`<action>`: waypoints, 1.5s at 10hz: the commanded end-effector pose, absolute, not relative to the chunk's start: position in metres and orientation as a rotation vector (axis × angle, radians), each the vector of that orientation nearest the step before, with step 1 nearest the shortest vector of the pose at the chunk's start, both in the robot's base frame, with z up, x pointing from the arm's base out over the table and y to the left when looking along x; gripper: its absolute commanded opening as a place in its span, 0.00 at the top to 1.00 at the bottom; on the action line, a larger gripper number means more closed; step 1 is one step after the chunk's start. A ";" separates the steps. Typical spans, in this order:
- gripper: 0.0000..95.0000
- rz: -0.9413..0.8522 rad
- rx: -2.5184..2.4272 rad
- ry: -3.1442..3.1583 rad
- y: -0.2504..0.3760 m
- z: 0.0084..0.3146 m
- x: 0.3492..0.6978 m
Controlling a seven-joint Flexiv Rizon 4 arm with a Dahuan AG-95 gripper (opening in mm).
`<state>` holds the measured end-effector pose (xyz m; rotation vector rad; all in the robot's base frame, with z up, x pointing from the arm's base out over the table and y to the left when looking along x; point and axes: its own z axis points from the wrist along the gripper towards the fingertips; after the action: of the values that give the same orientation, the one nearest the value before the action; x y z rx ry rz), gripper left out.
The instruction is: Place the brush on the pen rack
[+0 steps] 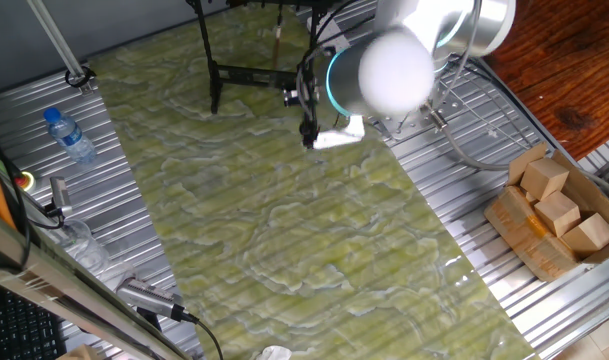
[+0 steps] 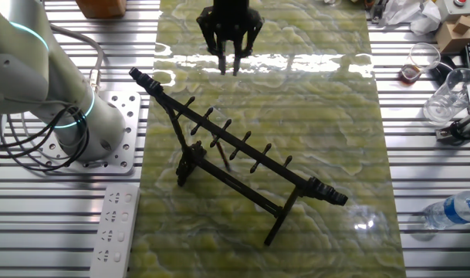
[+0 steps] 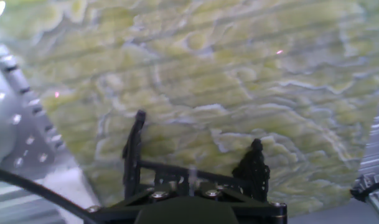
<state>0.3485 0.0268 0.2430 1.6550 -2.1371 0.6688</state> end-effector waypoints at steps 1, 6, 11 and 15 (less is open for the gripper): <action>1.00 0.548 1.671 -2.329 0.025 0.248 0.349; 1.00 0.410 1.640 -2.451 0.029 0.251 0.349; 1.00 0.383 1.571 -2.519 0.050 0.248 0.346; 1.00 0.274 1.520 -2.628 0.062 0.242 0.346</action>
<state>0.3453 0.0609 0.2429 1.5298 -2.6190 0.2858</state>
